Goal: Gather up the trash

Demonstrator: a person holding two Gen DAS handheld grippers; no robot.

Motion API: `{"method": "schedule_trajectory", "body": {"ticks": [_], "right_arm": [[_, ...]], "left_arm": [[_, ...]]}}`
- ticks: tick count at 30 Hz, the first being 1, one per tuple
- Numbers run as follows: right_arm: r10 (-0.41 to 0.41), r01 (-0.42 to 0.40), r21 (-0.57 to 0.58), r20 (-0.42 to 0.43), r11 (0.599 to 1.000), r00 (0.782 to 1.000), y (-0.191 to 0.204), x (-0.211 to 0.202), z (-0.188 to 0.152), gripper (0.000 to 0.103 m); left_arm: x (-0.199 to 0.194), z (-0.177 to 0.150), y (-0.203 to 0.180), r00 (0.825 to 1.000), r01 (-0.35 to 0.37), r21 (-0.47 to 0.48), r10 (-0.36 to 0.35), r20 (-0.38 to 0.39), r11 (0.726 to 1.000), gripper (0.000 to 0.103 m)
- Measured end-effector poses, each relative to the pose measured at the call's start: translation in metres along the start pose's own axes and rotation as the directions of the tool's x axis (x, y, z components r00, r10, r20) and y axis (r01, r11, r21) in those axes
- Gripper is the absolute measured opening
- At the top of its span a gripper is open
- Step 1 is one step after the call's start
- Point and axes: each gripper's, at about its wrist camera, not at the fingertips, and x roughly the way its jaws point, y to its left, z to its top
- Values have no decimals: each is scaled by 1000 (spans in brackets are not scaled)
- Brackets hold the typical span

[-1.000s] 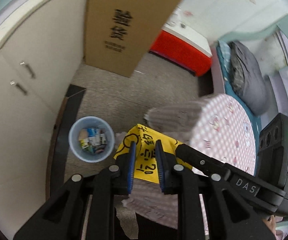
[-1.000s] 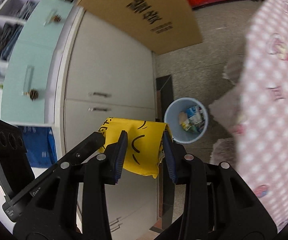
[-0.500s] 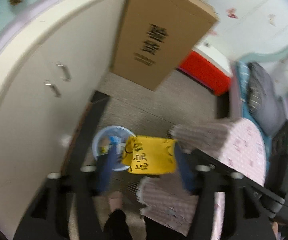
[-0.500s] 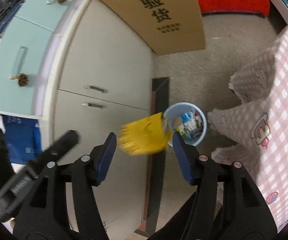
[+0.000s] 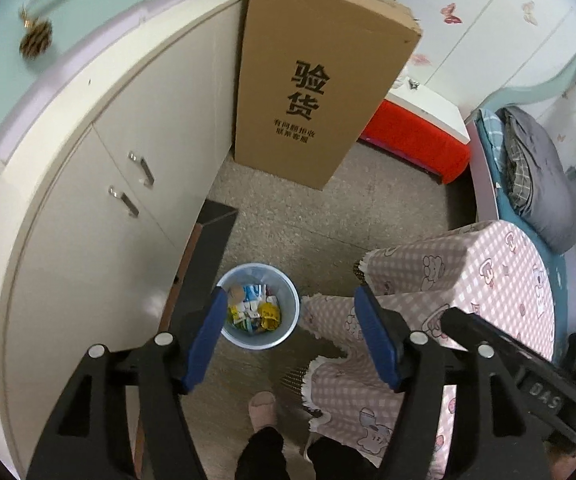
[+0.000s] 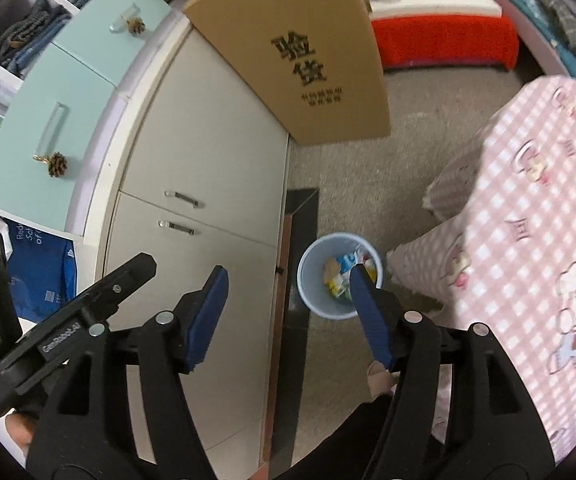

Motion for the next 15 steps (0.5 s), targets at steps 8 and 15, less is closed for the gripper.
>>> {"method": "schedule_trajectory", "body": {"ticks": [8,15], "right_arm": [[-18,21,-18,153,1000,988,-28,-83,-16,68],[-59,86,-75,306,993,950,-56,-164,-38,73]], "left_arm": [[-52,-13,-53,991,-59,117,45,126,991,73],[-112,-38,-114,953,-100,196,37,302,975,78]]}}
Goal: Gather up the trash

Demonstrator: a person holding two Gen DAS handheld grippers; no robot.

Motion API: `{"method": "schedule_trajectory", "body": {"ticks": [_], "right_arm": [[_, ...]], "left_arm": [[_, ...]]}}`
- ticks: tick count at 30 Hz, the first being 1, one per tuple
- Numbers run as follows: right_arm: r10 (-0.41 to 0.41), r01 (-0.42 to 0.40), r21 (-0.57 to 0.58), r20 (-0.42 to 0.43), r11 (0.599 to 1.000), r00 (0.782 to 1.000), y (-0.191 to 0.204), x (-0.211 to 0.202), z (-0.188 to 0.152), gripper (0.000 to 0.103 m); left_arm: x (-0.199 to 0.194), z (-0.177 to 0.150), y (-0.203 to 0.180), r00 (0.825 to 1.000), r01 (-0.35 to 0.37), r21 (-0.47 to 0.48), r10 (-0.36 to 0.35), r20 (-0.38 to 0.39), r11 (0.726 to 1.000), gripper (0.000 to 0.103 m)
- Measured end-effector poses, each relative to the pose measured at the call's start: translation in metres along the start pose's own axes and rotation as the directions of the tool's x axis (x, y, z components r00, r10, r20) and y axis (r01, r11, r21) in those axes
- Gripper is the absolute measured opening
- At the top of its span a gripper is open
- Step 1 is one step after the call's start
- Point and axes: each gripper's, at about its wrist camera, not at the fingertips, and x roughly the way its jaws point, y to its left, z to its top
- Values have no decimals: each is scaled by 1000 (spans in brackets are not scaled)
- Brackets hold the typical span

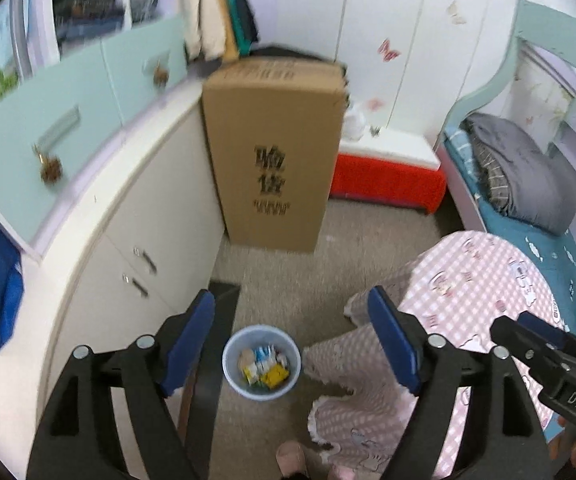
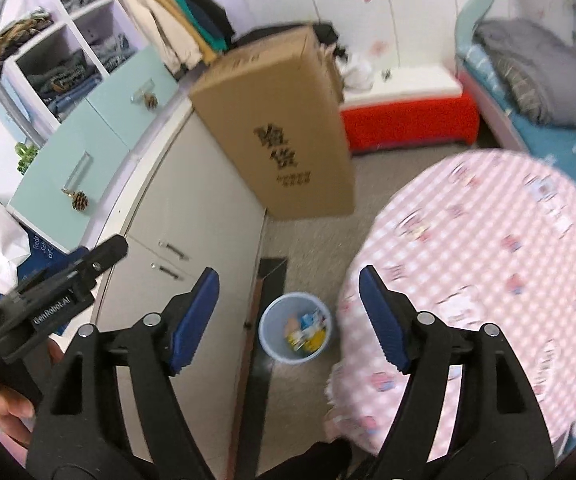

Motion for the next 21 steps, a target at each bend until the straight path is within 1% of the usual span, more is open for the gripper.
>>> {"method": "schedule_trajectory", "body": {"ticks": [1,3,6,9,10,11,16,21], "right_arm": [[-5,5,-8,15,1000,1000,-4,-9,-1,74],[-15,16,-31,62,999,998,-13,-34,-4,75],[-29,36,-59,111,998,993,-24,-64,-8,77],[-50,65,-90,161,994,986,-36,-92,-14,80],[-53,71,-97,175,993,983,-39,-100,-16,81],[-59,80,-107,190,991,980,-42,-109,-19,82],[-73,116,-153,262,981,962,-45,-142,-29,85],[-90,159,-198,319,967,943,-36,-165,-44,88]], "left_arm": [[-13,-1,-11,999,-4,20,3,35,1000,78],[-32,-1,-28,997,-14,34,11,75,999,79],[-60,-5,-49,992,-1,23,-2,129,1000,79],[-86,-13,-68,986,-1,12,-1,169,1000,81],[-95,-16,-75,985,3,11,-5,175,1000,85],[-100,-19,-79,984,3,11,-5,178,1000,85],[-131,-36,-103,979,-9,6,7,205,1000,87],[-156,-50,-112,973,-14,26,8,232,1000,88]]}}
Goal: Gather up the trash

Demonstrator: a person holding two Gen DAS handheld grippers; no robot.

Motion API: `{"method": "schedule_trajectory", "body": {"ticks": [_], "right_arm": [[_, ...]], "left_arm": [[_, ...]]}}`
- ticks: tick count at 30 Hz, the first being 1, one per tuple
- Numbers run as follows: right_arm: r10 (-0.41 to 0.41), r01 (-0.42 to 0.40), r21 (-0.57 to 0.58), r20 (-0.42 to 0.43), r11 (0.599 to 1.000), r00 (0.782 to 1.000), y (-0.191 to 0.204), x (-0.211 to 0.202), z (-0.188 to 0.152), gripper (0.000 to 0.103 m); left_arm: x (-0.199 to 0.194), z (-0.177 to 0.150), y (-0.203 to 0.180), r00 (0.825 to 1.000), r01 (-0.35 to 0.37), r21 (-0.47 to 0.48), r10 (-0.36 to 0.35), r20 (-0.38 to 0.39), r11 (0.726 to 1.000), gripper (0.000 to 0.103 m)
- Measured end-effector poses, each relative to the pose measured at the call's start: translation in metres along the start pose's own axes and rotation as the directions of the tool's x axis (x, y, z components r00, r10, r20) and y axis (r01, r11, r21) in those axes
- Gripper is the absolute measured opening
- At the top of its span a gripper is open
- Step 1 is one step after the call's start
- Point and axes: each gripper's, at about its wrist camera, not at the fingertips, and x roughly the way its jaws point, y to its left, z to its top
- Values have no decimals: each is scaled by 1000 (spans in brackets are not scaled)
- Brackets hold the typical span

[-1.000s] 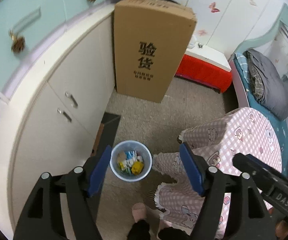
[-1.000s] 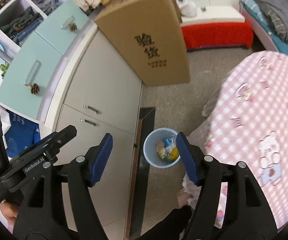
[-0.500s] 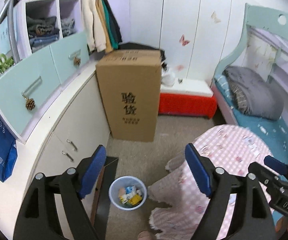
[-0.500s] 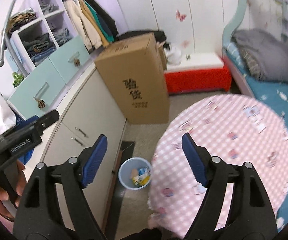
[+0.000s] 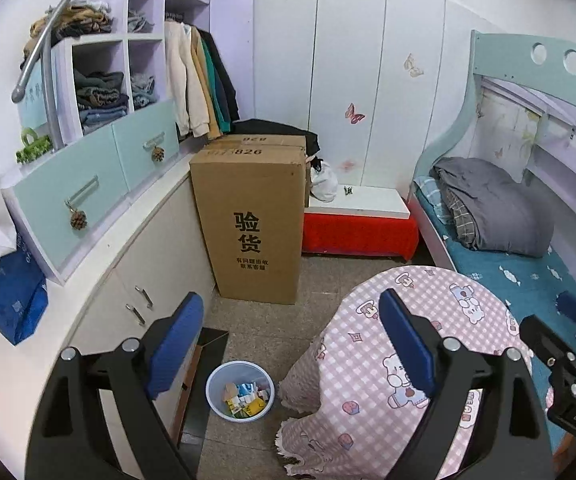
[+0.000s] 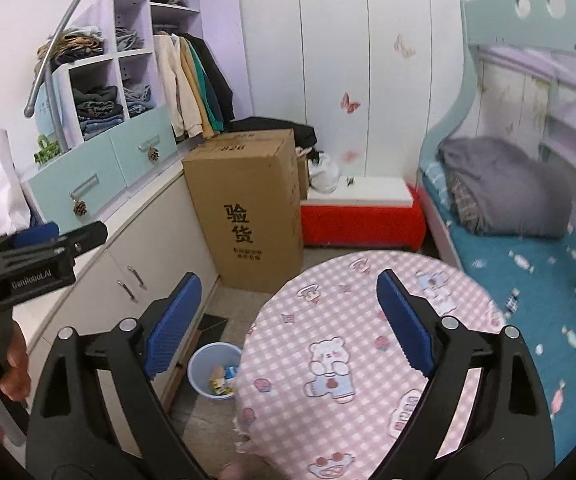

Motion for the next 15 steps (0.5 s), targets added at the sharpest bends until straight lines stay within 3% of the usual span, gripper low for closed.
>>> {"method": "schedule_trajectory", "body": {"ticks": [8,15], "right_arm": [[-60,58,47,31,997,998,17,-23,-10,89],[-122,119,60,44,991,992,35,-39,-19,91]], "left_arm": [[-31,3,8,997,41,36,-43,66,999,89],[-45,-1,20,993,83,84,-89,74,993,91]]}}
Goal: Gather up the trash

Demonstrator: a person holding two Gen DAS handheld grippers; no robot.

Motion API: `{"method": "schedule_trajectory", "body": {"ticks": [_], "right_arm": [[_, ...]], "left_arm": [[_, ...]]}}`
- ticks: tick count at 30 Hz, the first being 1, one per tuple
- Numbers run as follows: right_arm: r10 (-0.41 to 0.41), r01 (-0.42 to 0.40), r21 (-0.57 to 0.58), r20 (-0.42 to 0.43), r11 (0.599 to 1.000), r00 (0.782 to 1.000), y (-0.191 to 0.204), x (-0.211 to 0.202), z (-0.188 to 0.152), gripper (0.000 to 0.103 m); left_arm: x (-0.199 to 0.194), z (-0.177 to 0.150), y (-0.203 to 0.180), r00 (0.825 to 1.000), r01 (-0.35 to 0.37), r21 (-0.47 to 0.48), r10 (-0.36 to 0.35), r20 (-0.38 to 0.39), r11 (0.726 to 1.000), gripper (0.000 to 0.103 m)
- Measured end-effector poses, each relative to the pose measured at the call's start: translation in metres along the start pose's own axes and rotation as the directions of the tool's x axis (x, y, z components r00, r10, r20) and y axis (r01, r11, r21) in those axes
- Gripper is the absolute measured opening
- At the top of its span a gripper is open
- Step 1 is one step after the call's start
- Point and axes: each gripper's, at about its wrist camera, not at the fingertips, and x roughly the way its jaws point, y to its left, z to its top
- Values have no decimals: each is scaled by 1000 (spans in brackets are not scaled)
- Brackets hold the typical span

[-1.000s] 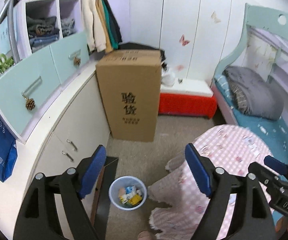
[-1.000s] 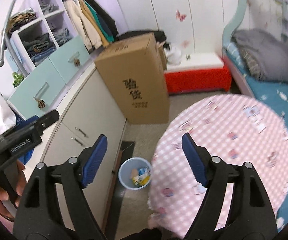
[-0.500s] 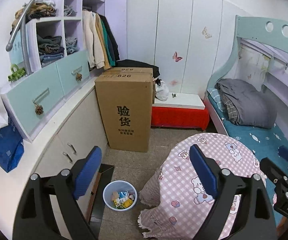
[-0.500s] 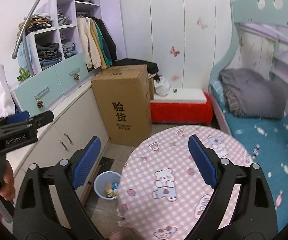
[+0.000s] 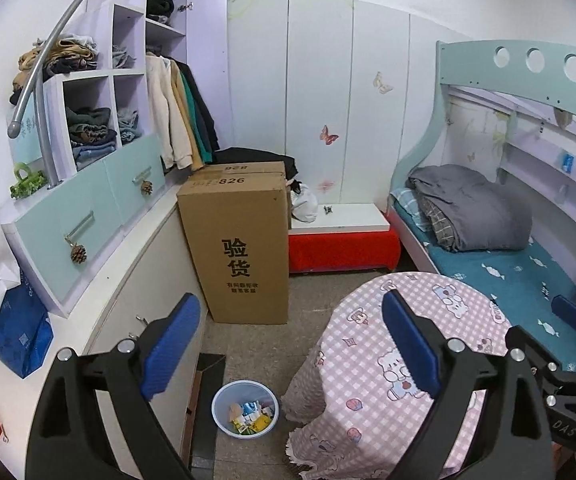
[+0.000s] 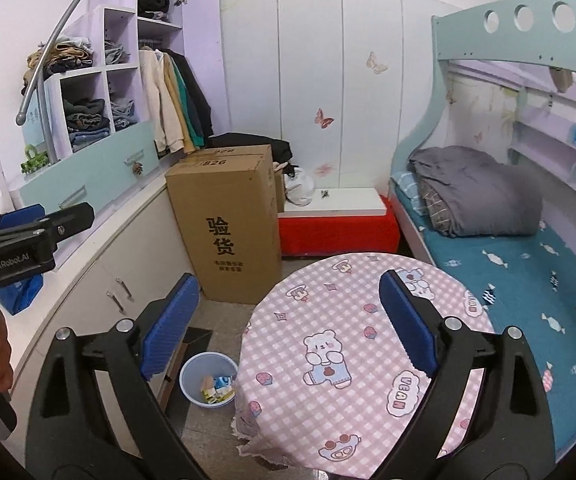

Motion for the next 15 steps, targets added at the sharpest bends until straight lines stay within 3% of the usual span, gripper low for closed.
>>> {"method": "schedule_trajectory", "body": {"ticks": [15], "right_arm": [[-30,30,20,-23,999,999,17,-10,-9,91]], "left_arm": [[-10,-7,11,1000,27,42,-27,9,999,91]]}}
